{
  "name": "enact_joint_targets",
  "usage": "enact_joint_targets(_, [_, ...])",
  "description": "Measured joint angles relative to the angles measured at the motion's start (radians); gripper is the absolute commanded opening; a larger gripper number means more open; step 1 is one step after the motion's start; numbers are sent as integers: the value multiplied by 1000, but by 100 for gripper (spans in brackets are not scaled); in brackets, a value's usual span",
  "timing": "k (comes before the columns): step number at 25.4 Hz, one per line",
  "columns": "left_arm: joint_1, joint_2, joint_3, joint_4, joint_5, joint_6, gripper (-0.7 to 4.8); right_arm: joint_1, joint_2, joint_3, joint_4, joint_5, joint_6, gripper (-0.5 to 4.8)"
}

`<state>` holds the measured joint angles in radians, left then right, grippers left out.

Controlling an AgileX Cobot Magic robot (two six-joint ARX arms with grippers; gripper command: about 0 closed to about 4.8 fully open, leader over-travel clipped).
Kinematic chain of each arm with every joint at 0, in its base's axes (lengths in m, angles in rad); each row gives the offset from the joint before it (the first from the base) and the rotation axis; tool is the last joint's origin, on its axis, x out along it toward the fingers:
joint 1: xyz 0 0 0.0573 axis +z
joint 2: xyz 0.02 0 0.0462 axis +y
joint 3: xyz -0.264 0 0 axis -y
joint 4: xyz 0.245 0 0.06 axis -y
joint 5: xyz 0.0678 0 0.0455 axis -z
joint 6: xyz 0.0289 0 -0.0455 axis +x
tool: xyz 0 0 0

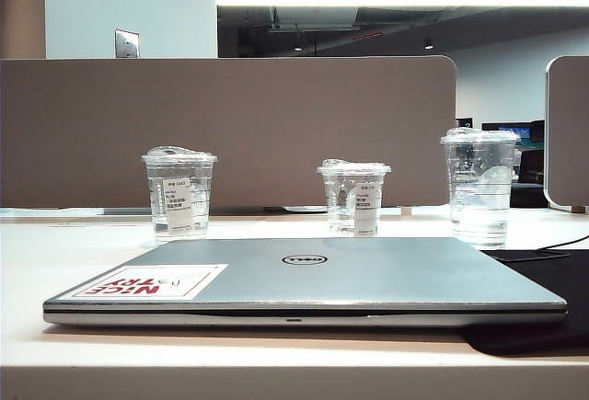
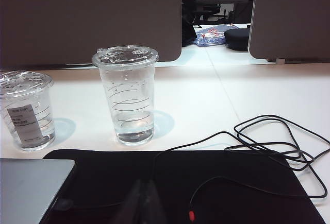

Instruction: Pick up the coffee cup on the middle and place it on the left side of the laptop.

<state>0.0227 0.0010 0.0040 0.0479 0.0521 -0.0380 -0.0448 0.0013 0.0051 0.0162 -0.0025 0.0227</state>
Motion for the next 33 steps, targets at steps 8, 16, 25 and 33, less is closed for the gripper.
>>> enact_joint_targets(8, [0, 0, 0, 0, 0, 0, -5, 0, 0, 0, 0, 0, 0, -5])
enact_joint_targets(16, [0, 1, 0, 9, 36, -80, -5, 90, 102, 0, 0, 3, 0, -4])
enact_joint_targets(25, [-3, 3, 3, 99, 344, -221, -5, 264, 178, 0, -7, 3, 0, -5])
enact_joint_targets(33, [-51, 261, 215, 97, 400, -198, -5, 334, 220, 0, -8, 3, 0, -5])
